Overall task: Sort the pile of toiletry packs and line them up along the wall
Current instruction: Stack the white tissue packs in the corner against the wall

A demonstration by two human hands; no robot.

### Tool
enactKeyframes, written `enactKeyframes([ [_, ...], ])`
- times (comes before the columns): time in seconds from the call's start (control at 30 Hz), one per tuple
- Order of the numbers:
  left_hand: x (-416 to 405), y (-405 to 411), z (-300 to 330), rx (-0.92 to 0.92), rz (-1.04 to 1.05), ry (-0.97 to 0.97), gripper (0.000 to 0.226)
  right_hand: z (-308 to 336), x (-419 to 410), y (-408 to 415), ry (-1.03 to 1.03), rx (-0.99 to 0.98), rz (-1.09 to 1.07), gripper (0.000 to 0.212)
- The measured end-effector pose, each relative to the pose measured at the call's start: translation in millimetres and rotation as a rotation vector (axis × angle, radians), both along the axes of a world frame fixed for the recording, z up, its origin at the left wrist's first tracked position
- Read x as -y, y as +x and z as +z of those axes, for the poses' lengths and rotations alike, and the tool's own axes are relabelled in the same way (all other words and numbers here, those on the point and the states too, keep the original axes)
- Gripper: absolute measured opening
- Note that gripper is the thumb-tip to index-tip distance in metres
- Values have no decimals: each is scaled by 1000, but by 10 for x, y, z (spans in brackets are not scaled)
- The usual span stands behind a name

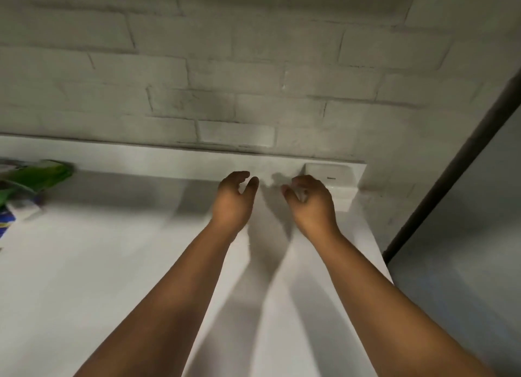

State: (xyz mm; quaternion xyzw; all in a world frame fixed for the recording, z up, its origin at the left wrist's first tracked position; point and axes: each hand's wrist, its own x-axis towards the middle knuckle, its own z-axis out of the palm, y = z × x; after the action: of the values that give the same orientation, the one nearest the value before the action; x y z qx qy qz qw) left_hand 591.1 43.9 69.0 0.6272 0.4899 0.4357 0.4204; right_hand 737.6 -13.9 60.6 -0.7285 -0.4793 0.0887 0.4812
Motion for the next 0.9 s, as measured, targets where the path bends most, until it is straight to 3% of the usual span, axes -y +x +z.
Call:
enactKeyframes([
  [0.27, 71, -1811, -40, -229, 74, 15, 42, -43, -67, -1531, -147, 43, 306, 38],
  [0.47, 96, -3136, 9, -325, 192, 23, 44, -4, -169, -2884, -143, 62, 449, 36],
  [0.67, 243, -4231, -2, -331, 283, 37, 41, -32, -211, -3995, -128, 39, 569, 34],
  [0.9, 361, -4929, -92, -324, 393, 17, 42, -56, -259, -4698, -159, 82, 693, 35],
])
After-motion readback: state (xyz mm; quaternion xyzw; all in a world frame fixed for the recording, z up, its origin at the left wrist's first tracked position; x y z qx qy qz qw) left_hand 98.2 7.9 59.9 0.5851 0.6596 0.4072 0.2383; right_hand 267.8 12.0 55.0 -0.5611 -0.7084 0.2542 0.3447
